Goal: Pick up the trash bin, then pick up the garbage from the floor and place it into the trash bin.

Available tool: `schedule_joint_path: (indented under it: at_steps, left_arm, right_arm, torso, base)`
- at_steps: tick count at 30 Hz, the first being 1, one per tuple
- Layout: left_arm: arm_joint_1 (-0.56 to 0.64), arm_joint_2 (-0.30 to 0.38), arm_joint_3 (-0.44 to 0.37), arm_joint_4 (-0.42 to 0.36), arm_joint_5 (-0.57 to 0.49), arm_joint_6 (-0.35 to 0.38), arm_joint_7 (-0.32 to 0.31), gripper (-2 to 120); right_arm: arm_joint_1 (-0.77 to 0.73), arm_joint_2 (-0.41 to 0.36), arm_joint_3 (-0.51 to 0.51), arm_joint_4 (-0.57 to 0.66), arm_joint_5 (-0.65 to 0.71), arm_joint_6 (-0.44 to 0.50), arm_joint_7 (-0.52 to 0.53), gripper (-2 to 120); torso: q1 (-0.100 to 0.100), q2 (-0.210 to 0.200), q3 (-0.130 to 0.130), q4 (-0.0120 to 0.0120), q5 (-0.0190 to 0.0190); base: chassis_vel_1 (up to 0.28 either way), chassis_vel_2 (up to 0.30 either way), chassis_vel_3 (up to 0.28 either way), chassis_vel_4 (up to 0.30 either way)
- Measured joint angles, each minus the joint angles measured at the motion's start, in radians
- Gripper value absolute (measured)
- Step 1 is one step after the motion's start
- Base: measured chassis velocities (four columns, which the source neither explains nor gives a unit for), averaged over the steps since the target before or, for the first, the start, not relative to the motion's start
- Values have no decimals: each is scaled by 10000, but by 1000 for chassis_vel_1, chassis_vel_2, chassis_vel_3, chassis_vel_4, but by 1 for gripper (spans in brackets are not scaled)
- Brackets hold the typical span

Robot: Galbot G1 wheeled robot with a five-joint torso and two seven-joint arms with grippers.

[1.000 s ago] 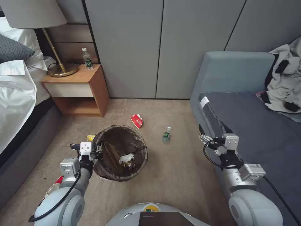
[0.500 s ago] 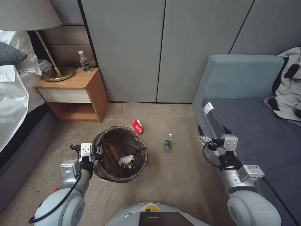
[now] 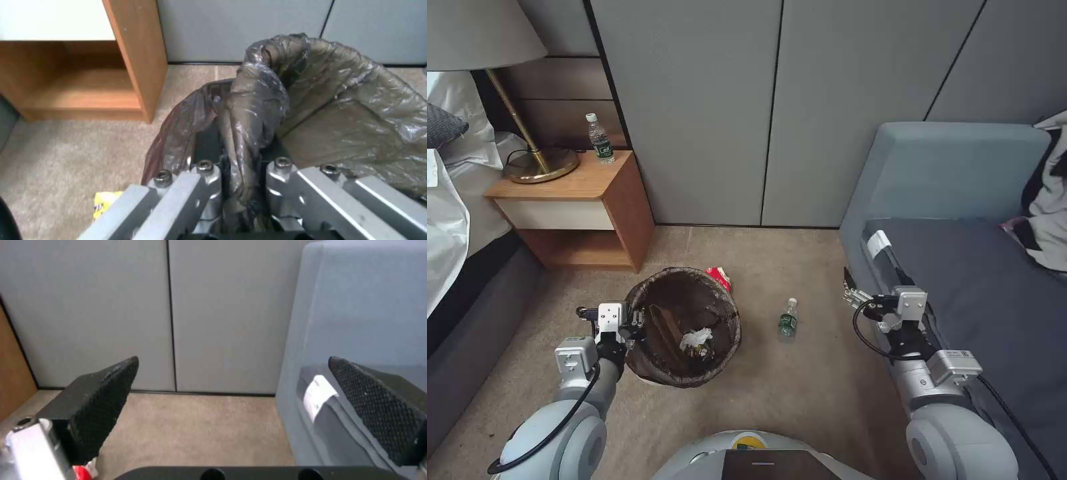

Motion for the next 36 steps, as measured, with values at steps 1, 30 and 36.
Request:
schedule_joint_path:
  at_steps: [1, 30, 36]
  left_arm:
    - [-5, 4, -3, 0, -3, -1, 1, 7]
    - [61, 20, -177, 0, -92, -23, 0, 7]
    - [265, 9, -206, 0, -84, -22, -3, 7]
  right_arm:
    - [1, 0, -11, -3, -5, -2, 2, 100]
    - [1370, -558, -1593, -1165, 782, -1707, 1620, 100]
    - [1928, -841, -2399, -1921, 2139, -2791, 2233, 100]
  torso:
    - [0, 0, 0, 0, -1]
    - [0, 0, -1, -1, 1]
    - [0, 0, -1, 0, 0]
  base:
    - [-116, 99, 117, -142]
    - [-100, 91, 92, -98]
    - [0, 0, 0, 0]
